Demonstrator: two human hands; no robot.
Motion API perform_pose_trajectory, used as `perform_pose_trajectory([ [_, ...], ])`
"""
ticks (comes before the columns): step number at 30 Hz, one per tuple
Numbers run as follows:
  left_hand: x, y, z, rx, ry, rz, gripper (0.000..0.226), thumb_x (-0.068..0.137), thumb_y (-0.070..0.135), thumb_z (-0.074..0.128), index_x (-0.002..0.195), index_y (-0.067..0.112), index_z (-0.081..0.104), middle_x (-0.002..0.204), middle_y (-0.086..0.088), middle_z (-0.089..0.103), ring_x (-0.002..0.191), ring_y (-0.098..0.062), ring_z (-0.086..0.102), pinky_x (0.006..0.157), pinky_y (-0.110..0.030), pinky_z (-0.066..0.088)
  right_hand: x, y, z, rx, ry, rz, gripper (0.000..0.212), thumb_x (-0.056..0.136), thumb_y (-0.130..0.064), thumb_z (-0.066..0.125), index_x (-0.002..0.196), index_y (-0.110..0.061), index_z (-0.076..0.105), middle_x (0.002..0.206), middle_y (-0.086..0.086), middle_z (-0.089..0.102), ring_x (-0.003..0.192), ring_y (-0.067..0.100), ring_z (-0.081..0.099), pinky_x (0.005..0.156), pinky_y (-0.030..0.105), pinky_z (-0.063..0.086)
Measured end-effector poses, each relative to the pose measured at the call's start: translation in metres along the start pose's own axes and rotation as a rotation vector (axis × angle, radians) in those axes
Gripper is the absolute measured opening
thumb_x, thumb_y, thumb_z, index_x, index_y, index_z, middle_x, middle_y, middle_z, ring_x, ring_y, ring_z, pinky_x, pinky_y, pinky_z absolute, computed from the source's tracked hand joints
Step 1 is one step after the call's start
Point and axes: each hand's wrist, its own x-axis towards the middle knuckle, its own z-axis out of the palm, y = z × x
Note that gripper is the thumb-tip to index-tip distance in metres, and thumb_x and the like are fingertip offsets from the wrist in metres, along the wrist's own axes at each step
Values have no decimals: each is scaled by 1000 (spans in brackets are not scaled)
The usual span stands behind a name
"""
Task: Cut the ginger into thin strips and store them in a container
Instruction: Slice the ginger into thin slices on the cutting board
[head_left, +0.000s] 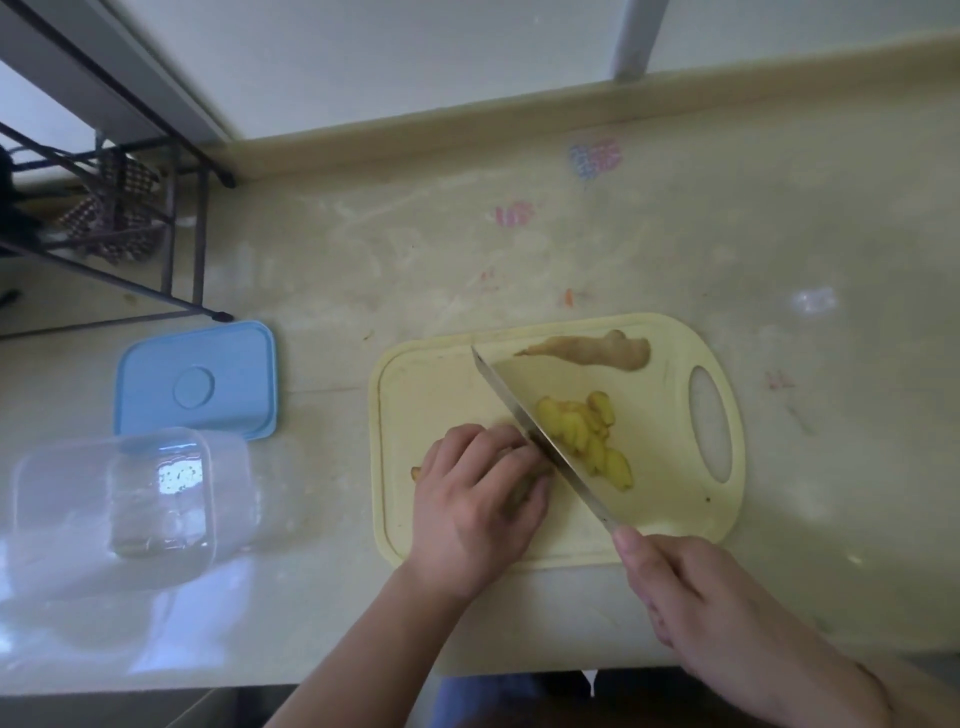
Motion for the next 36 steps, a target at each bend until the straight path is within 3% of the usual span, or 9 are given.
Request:
perform_pose_trajectory([
  [4, 0, -2, 1, -1, 18, 19, 10, 85, 17, 80, 92, 11, 77, 103, -2, 72, 87, -31, 63, 75, -42, 53, -3, -2, -1, -56, 22, -2, 97, 53, -111, 10, 65, -21, 43, 51, -5, 41, 48, 6, 40, 55, 25, 36],
  [9, 0, -2, 1, -10, 37, 30, 10, 82, 13, 80, 91, 8, 77, 102, -4, 71, 86, -33, 64, 75, -42, 53, -12, -7, 0, -137, 66, -11, 93, 46, -111, -3, 70, -38, 50, 54, -10, 50, 53, 7, 47, 57, 21, 38],
  [12, -1, -3, 1, -7, 29, 29, 9, 84, 14, 78, 90, 7, 78, 102, -4, 72, 86, -33, 64, 75, -42, 53, -14, -7, -1, -155, 75, -26, 96, 49, -110, -4, 75, -36, 51, 57, -9, 53, 57, 7, 51, 57, 21, 37],
  [16, 0, -2, 2, 1, 29, 22, 9, 84, 14, 78, 88, 6, 78, 101, -4, 72, 85, -32, 64, 75, -42, 53, -19, -11, -3, -149, 86, -12, 97, 52, -109, -1, 77, -31, 52, 58, -6, 58, 59, 8, 58, 58, 22, 40],
  [20, 0, -2, 2, 5, 38, 26, 10, 83, 14, 79, 85, 5, 76, 97, -6, 72, 85, -33, 64, 75, -40, 53, -25, -17, -1, -111, 89, 46, 74, 68, -100, 13, 82, -38, 52, 59, -12, 58, 62, 1, 59, 67, 20, 46],
  [24, 0, -2, 2, 7, 40, 22, 9, 82, 13, 79, 83, 4, 75, 95, -6, 72, 84, -33, 64, 75, -40, 53, -26, -17, 1, -142, 84, 47, 101, 39, -110, -12, 78, -42, 53, 59, -12, 59, 63, 1, 59, 65, 18, 44],
  [28, 0, -2, 3, 9, 38, 23, 11, 81, 13, 82, 84, 4, 77, 97, -6, 72, 84, -32, 64, 75, -39, 52, -26, -12, 1, -114, 98, 28, 102, 47, -110, -2, 75, -29, 52, 61, -5, 61, 61, 9, 60, 62, 23, 43],
  [36, 0, -2, 2, 15, 42, 22, 10, 81, 13, 81, 83, 4, 77, 96, -7, 73, 80, -33, 63, 74, -40, 52, -24, -13, 1, -98, 84, -1, 100, 49, -110, -1, 76, -31, 53, 55, -6, 58, 56, 8, 58, 58, 25, 41],
])
